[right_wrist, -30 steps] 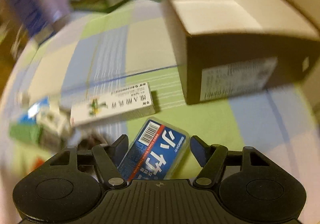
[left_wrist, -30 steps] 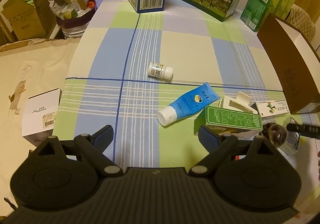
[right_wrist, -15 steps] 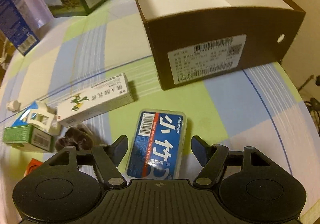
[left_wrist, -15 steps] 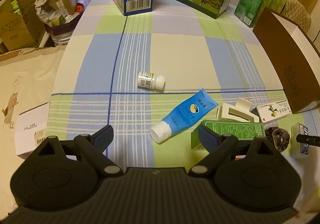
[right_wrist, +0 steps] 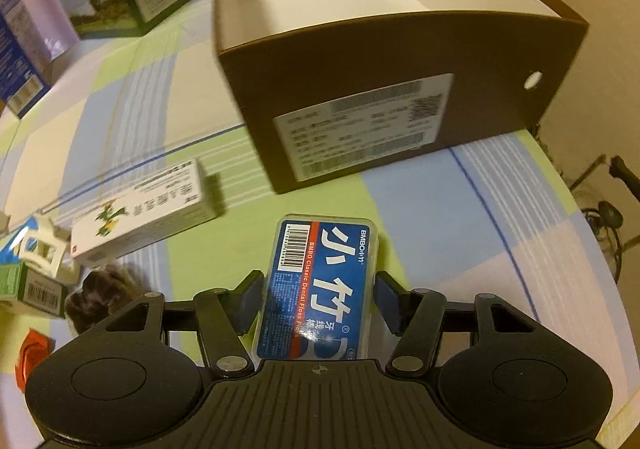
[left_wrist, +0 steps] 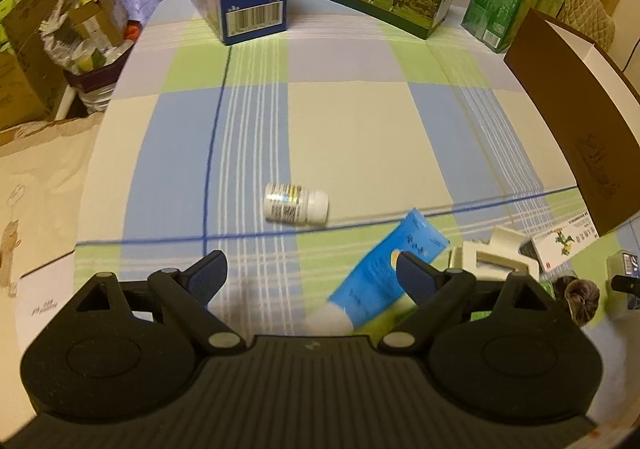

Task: Organize objects
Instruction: 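Grasp the blue-white toothpick box with the right tool, then grasp the white pill bottle with the left tool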

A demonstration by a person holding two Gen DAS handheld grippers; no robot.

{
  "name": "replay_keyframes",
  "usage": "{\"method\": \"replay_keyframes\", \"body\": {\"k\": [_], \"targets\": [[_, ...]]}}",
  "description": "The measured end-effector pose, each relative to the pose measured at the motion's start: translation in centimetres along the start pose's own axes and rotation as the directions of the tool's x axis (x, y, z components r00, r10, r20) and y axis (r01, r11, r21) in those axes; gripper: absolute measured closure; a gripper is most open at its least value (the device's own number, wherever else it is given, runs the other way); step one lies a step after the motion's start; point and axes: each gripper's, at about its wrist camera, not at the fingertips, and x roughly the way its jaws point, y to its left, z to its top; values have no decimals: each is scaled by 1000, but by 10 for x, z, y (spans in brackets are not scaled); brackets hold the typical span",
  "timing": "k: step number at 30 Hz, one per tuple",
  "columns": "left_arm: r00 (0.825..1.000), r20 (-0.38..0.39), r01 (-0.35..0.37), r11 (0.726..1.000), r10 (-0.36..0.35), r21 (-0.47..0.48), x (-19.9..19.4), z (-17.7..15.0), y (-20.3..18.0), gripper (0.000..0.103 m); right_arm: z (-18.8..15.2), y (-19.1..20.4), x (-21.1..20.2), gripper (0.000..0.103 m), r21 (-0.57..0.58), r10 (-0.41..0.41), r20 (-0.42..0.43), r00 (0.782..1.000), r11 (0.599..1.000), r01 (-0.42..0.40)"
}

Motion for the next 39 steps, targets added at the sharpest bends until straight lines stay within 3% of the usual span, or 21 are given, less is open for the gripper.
{"method": "replay_keyframes", "body": {"k": [10,14,19,22,39], "targets": [[1000,-2,27,995,-27,98,52,24,8,22,1,-2,4,47,4,-20,-4,1000,1000,20],[999,-21,31,991,-28,129,67,28,12,38,3,0,6,47,-9,-31,-5,1000,999,31],[1000,-17,24,985,-21,172,73,28,11,47,5,4,7,47,-29,-38,-10,999,999,38],[1000,-11,28,982,-26,186,73,29,9,59,7,6,7,47,-37,-39,-12,999,999,38],[999,-29,-15,991,19,133,54,9,10,60,-1,1,5,48,-69,-20,10,1000,997,21]]}}
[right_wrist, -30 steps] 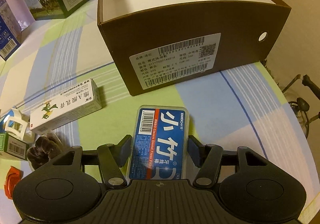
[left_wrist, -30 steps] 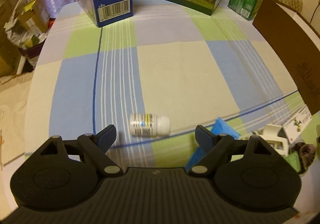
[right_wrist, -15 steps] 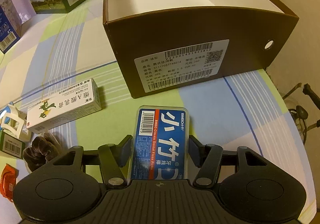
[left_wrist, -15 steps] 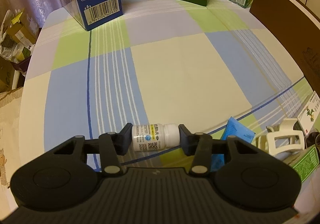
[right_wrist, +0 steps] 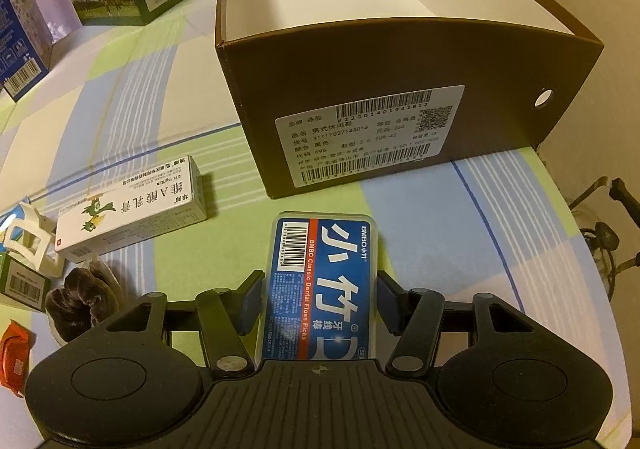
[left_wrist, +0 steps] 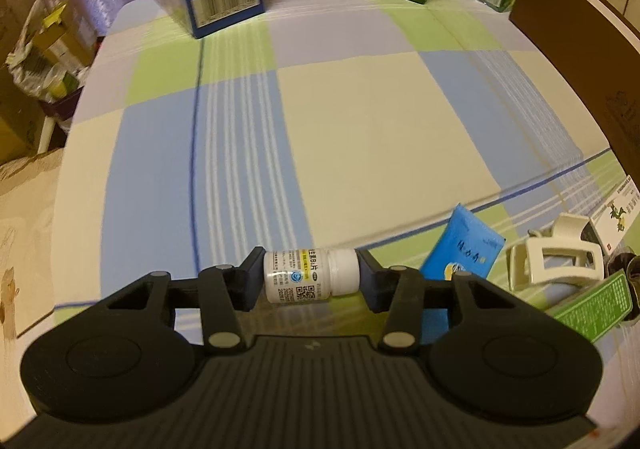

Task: Organize objects
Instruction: 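Grasp the white pill bottle with the left tool, then carry the pill bottle and toothpick box with both tools over the box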

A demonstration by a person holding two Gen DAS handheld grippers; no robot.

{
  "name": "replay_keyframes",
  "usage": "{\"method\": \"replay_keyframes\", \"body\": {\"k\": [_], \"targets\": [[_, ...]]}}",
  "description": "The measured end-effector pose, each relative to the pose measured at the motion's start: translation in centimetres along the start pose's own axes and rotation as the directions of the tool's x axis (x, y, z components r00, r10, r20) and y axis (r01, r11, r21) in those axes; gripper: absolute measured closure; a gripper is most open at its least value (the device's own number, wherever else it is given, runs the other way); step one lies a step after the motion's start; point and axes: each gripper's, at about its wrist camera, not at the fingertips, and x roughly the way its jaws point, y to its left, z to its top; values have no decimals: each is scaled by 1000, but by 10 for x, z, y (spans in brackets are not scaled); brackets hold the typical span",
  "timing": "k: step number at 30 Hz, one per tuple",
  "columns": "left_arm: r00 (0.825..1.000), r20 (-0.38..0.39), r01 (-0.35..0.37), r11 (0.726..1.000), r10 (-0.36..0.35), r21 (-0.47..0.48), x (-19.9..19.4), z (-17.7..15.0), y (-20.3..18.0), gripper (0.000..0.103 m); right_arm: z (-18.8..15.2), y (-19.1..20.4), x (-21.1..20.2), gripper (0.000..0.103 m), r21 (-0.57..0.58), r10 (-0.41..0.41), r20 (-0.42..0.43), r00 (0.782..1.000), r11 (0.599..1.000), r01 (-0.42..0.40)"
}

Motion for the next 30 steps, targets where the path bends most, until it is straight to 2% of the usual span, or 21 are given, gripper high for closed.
{"method": "replay_keyframes", "body": {"k": [7,14,22,30], "targets": [[999,22,-30,999,31,-35,-28,-7,2,60,-5,-8,-5,48,9,35,13,999,999,-35],[998,59,-20,998,23,-56,-63,-9,-12,60,-6,-15,-7,49,40,84,11,996,996,-84],[994,109,33,999,-28,-44,-98,-14,-53,60,-18,-25,-21,49,73,158,-8,987,985,-157],[986,142,90,996,-88,-6,-125,-16,-110,60,-14,-39,-48,49,69,231,41,972,970,-233]]}}
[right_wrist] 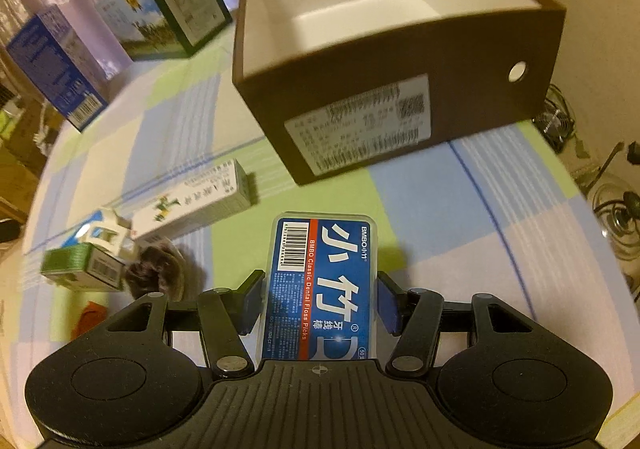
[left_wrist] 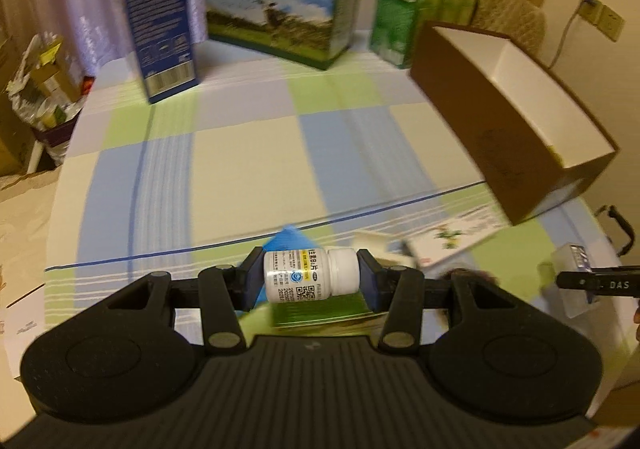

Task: Organize objects
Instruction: 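Carry the pill bottle and toothpick box with both tools over the box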

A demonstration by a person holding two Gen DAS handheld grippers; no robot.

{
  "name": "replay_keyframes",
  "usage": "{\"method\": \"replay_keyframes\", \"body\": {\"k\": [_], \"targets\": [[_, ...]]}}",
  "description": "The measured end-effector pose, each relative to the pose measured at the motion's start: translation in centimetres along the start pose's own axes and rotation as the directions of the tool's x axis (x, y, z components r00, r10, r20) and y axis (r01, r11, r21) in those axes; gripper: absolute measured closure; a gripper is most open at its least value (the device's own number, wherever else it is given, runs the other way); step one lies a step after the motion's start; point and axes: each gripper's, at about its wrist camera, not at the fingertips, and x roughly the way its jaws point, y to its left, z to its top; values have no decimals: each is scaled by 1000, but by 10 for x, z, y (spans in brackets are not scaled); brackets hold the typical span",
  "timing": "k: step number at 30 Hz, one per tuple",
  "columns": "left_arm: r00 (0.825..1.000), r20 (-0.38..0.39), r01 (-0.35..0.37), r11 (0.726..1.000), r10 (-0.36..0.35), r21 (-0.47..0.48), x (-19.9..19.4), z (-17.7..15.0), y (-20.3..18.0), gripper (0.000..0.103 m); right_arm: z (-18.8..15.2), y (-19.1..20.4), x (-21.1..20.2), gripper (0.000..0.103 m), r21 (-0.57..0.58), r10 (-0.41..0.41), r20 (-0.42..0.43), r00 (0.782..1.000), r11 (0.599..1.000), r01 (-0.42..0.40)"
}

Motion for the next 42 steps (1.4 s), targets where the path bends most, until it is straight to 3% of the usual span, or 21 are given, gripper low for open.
{"method": "replay_keyframes", "body": {"k": [11,22,31,42], "targets": [[993,57,95,992,-100,87,-9,30,-100,60,29,-34,-52,49,-25,64,88,994,998,-62],[983,102,137,979,-153,149,-6,63,-190,60,73,-81,-87,49,-66,116,172,978,992,-106],[983,124,115,978,-138,173,12,90,-241,60,114,-107,-86,49,-123,160,195,968,983,-137],[987,120,87,981,-108,171,40,118,-273,60,161,-118,-75,49,-189,207,216,954,968,-168]]}}
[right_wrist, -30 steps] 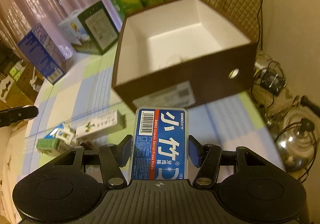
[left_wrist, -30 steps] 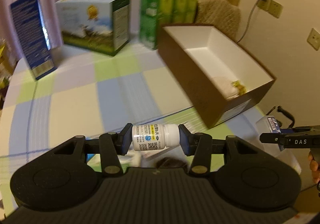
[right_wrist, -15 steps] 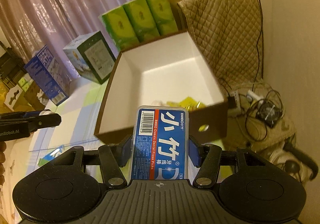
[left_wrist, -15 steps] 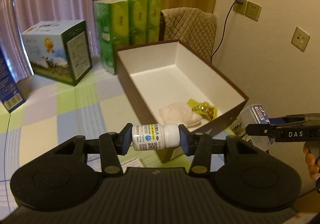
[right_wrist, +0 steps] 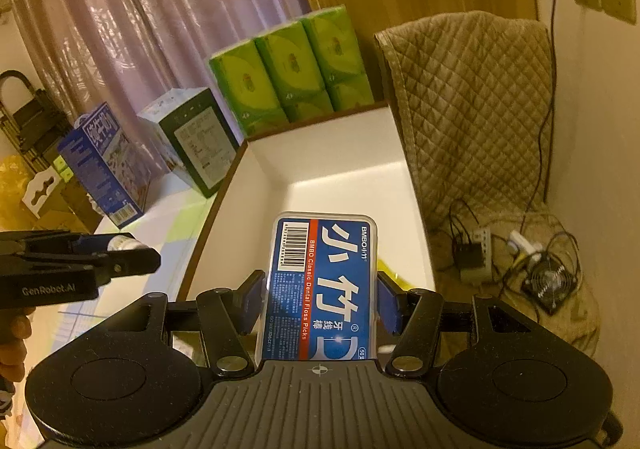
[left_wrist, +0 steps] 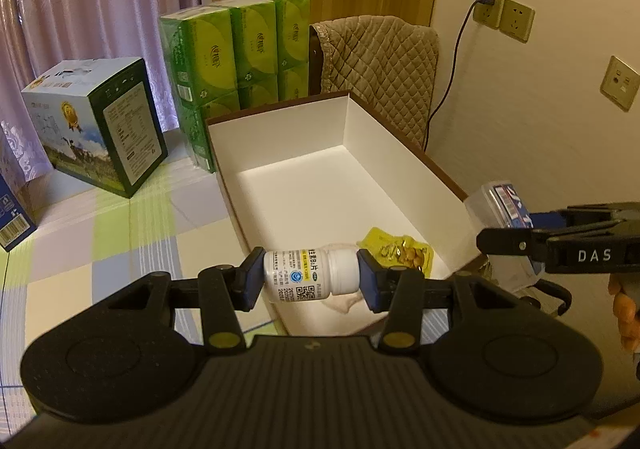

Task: Organize objects
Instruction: 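Carry the pill bottle and toothpick box with both tools over the box, then release the pill bottle with the left tool while the right tool drops the toothpick box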

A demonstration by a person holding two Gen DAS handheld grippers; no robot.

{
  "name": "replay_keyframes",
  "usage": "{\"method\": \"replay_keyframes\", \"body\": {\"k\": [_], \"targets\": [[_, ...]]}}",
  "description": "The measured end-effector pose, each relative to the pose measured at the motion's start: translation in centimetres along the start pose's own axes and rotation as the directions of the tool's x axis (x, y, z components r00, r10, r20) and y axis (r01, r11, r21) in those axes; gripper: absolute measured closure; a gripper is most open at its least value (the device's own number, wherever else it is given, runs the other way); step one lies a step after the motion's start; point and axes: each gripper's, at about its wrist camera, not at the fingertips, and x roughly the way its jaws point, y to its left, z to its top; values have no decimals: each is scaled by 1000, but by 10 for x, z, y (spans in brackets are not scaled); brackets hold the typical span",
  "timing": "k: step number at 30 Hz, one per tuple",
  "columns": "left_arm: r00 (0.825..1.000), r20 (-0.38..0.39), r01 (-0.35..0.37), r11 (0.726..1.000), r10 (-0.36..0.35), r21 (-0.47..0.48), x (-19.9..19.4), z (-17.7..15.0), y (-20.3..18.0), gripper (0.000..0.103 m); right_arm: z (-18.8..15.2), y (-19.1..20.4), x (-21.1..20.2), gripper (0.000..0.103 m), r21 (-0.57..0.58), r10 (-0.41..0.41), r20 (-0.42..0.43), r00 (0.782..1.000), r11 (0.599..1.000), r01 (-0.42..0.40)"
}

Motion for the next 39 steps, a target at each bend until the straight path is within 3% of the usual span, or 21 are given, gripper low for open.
{"method": "replay_keyframes", "body": {"k": [15,39], "targets": [[996,-66,-50,998,53,49,60,32,-10,60,32,-11,59,49,-75,5,-45,999,997,-9],[974,-209,-45,976,90,212,182,52,3,59,55,-23,161,49,-273,-116,-168,979,960,67]]}}
